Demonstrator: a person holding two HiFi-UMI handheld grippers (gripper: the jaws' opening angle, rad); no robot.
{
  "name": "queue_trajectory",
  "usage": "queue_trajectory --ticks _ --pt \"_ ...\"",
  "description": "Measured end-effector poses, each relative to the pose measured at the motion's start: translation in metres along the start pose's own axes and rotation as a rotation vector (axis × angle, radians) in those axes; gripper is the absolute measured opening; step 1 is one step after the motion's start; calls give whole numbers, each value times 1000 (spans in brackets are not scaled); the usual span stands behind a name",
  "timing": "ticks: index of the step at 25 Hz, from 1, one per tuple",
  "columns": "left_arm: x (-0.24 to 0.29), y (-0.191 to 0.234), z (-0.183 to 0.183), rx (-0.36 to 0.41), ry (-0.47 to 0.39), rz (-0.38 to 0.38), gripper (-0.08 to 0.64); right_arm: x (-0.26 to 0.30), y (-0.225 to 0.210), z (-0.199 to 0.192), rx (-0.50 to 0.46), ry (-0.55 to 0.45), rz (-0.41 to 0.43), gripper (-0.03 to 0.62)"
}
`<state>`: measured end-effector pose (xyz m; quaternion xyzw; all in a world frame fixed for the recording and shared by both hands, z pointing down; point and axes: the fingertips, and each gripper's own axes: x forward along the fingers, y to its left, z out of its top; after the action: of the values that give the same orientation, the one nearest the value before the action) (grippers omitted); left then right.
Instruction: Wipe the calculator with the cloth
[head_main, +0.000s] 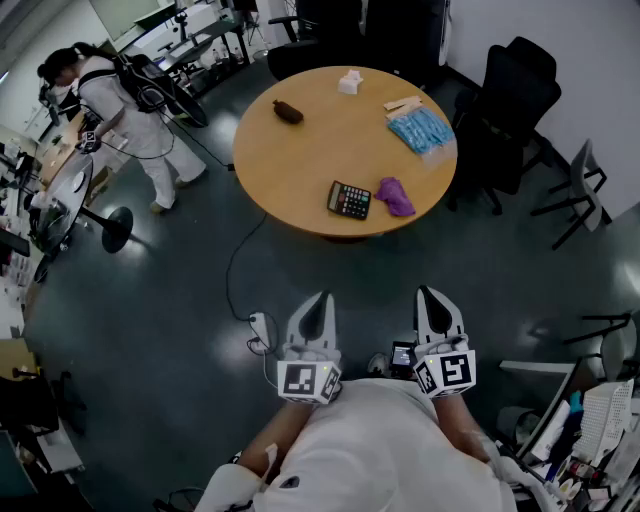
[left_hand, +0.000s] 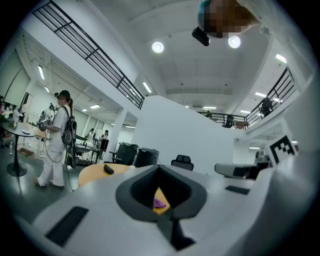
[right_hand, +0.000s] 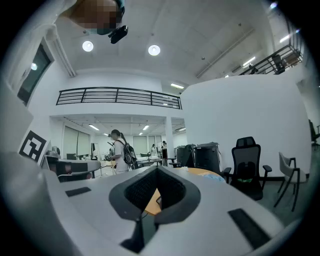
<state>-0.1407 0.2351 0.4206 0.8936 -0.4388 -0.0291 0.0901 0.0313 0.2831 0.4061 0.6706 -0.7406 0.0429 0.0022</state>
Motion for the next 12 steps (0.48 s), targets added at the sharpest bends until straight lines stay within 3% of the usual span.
queue_trajectory --ticks 12 --pt "-6 -4 -9 -1 6 -8 8 -7 0 -4 13 -2 6 15"
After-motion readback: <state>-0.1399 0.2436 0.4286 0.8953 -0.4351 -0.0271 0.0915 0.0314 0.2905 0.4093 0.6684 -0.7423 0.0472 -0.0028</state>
